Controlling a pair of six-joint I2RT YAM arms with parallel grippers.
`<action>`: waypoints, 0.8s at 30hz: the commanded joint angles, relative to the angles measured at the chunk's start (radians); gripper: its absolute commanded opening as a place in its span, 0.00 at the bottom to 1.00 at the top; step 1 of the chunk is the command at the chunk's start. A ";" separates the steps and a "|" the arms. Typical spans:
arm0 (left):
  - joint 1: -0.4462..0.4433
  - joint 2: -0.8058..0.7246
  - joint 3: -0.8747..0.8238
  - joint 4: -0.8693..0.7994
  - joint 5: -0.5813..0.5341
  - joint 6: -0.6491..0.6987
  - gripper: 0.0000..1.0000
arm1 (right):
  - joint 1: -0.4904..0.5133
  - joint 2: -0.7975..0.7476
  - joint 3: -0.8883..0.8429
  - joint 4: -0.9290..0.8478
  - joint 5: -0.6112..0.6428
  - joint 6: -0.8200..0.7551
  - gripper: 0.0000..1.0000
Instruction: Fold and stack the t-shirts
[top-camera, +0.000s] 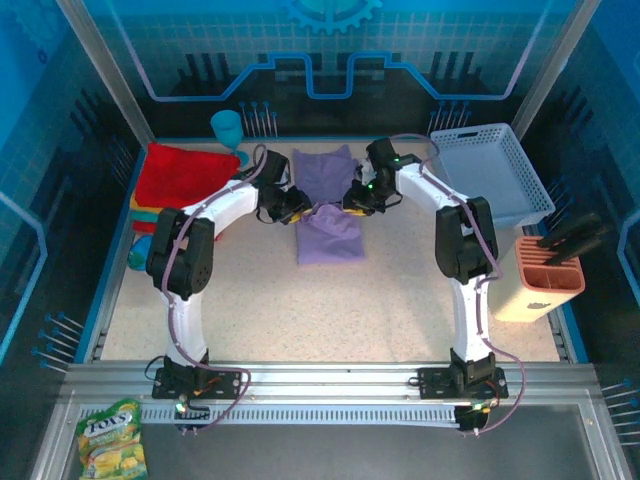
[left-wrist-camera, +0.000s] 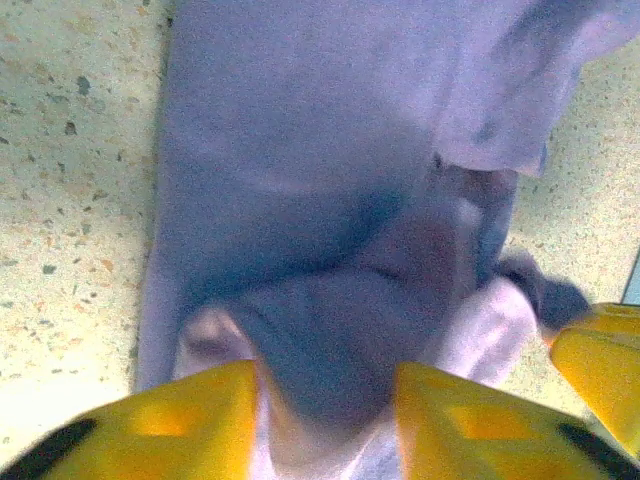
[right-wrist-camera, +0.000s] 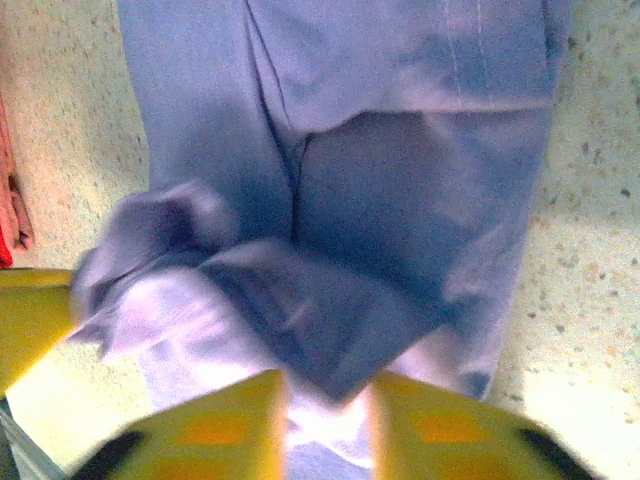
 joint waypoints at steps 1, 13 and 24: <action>0.020 0.014 0.035 -0.043 0.010 0.027 0.47 | -0.015 0.025 0.050 -0.021 -0.007 -0.021 0.68; 0.037 -0.209 -0.106 0.041 0.115 0.061 0.57 | -0.019 -0.216 -0.191 0.083 -0.077 -0.038 0.92; -0.060 -0.482 -0.527 0.114 0.129 0.085 0.60 | -0.018 -0.449 -0.642 0.184 -0.142 -0.021 0.91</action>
